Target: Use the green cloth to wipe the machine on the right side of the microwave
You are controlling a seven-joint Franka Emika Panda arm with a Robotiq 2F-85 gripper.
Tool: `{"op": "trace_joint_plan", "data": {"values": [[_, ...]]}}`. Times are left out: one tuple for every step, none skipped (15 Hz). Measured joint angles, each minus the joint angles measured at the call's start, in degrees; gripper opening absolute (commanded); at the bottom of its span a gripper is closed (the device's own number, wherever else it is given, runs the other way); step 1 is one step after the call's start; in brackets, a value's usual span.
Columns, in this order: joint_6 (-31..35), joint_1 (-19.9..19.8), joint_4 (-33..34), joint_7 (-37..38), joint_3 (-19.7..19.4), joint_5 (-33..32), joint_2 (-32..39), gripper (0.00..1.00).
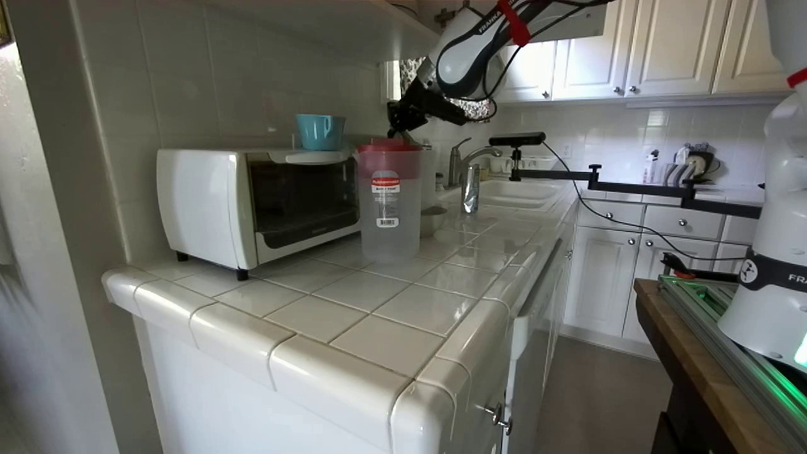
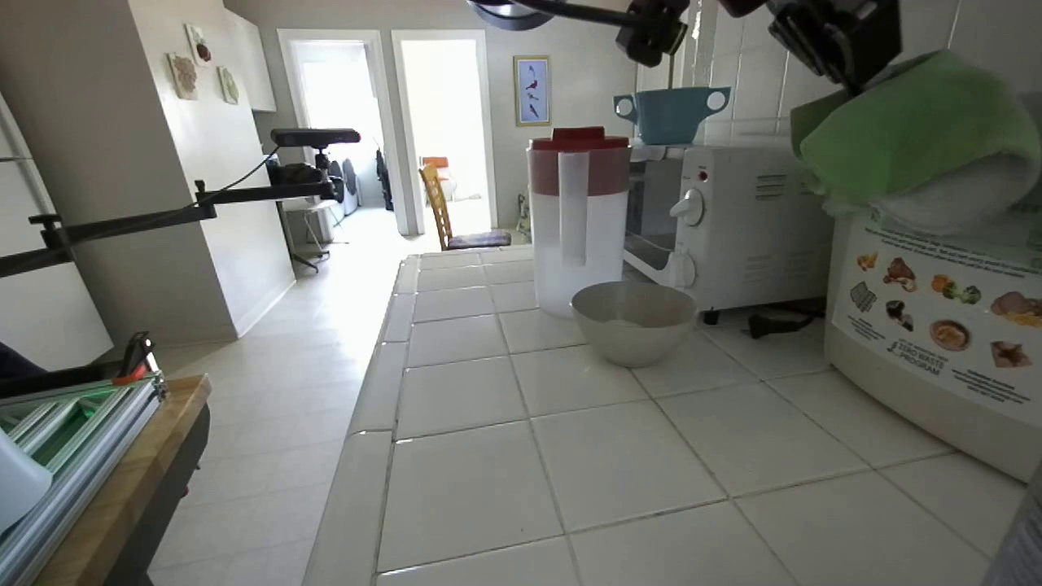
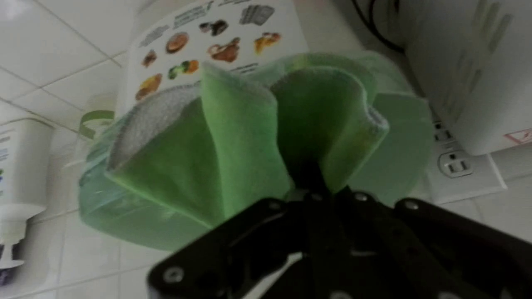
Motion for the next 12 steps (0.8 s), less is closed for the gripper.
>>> {"op": "trace_joint_plan", "data": {"values": [[0.0, -0.82, 0.08, 0.09, -0.54, 0.0, -0.25, 0.01], [0.0, -1.62, 0.2, 0.18, -1.12, 0.0, -0.5, 0.01], [0.0, -2.35, 0.31, 0.3, -1.67, 0.0, -0.75, 0.01], [0.0, -2.86, 0.33, 0.43, -2.28, 0.0, -0.99, 0.01], [0.0, -3.21, 0.33, 0.6, -2.75, 0.0, -1.14, 0.01], [-0.06, -3.4, 0.33, 0.83, -3.04, -0.01, -1.16, 0.01], [-0.24, -3.39, 0.25, 1.07, -3.23, -0.02, -1.15, 0.01], [-0.61, -3.29, 0.08, 1.36, -3.31, -0.12, -1.12, 0.01], [-1.43, -3.02, -0.2, 1.85, -3.46, -0.26, -1.09, 0.01], [-2.47, -2.46, -0.56, 2.55, -4.0, -0.61, -1.13, 0.01], [-3.23, -1.78, -0.97, 3.35, -4.82, -0.94, -1.26, 0.01], [-4.2, -1.1, -1.51, 4.37, -5.69, -1.48, -1.69, 0.01]]}}
